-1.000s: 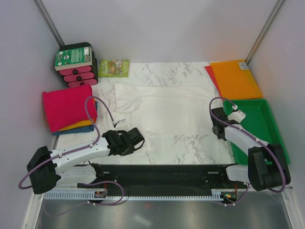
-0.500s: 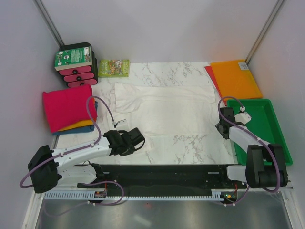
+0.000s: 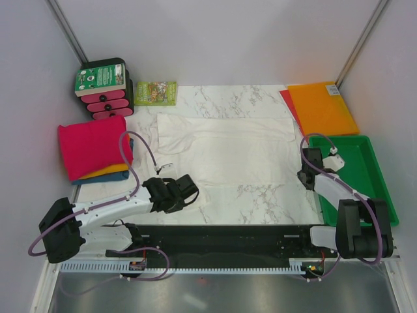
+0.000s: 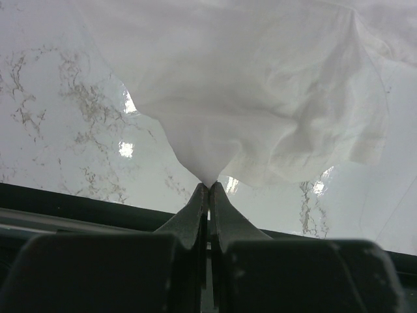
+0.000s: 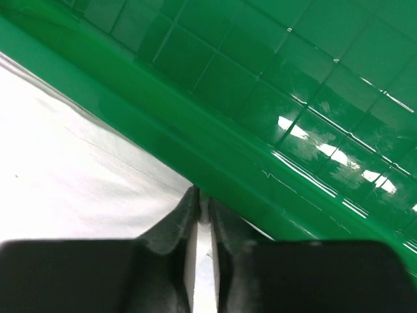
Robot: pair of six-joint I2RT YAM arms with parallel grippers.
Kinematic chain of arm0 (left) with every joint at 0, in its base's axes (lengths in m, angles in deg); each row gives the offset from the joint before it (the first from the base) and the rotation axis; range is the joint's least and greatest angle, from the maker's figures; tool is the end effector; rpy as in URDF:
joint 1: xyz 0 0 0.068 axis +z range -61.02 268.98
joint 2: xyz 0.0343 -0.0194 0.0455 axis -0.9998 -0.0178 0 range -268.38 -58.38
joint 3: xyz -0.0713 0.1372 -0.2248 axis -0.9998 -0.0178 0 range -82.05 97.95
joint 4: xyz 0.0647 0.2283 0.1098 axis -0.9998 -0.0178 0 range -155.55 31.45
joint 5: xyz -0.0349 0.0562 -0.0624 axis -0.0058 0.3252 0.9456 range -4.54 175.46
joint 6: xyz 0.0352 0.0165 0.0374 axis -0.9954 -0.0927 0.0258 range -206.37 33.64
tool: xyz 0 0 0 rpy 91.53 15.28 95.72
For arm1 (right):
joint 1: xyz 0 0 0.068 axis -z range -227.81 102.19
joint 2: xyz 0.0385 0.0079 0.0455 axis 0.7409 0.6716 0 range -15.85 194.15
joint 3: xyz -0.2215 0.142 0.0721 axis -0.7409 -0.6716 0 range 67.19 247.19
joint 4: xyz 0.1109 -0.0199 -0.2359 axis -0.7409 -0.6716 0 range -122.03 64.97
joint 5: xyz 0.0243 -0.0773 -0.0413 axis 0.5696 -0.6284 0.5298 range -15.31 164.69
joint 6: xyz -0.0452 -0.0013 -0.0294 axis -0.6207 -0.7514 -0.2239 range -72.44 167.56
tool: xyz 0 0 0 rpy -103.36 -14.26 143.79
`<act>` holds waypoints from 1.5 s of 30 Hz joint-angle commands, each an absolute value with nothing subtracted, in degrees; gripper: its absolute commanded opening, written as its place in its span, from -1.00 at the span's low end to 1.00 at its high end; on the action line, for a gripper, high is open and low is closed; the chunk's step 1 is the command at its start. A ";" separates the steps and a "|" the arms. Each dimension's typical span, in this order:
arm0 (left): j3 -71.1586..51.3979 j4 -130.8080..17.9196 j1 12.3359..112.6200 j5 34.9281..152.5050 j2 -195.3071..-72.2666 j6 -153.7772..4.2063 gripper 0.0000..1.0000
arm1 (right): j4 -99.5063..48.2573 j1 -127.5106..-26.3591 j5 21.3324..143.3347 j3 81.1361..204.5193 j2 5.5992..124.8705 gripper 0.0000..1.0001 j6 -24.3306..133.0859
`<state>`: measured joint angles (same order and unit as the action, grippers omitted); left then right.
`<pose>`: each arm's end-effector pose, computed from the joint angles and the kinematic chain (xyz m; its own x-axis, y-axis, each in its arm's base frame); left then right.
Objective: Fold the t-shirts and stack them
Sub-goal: Fold the tshirt
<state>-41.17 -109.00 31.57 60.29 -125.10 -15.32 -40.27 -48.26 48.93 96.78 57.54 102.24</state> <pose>0.1137 -0.1499 0.2000 -0.8399 -0.2754 -0.4678 -0.2647 0.9601 -0.0900 0.2176 -0.0138 0.1493 -0.3192 0.7323 -0.6016 0.8248 0.5273 0.2042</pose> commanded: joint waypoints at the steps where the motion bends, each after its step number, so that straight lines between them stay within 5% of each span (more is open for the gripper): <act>1: -40.48 -108.12 31.23 58.65 -123.77 -15.79 -0.96 | -46.21 -47.98 51.75 94.35 56.05 -0.76 102.15; 5: -40.65 -108.21 31.23 58.39 -123.60 -15.70 -0.96 | -48.13 -48.68 50.18 94.35 51.66 -1.00 99.96; 34: -35.30 -120.86 28.51 53.03 -108.48 -12.88 -0.96 | -56.32 -56.42 50.17 105.24 38.38 -1.00 85.62; 45: -22.64 -117.01 33.67 44.84 -117.35 -27.46 -0.96 | -56.06 -56.51 48.41 110.87 43.39 -1.00 85.00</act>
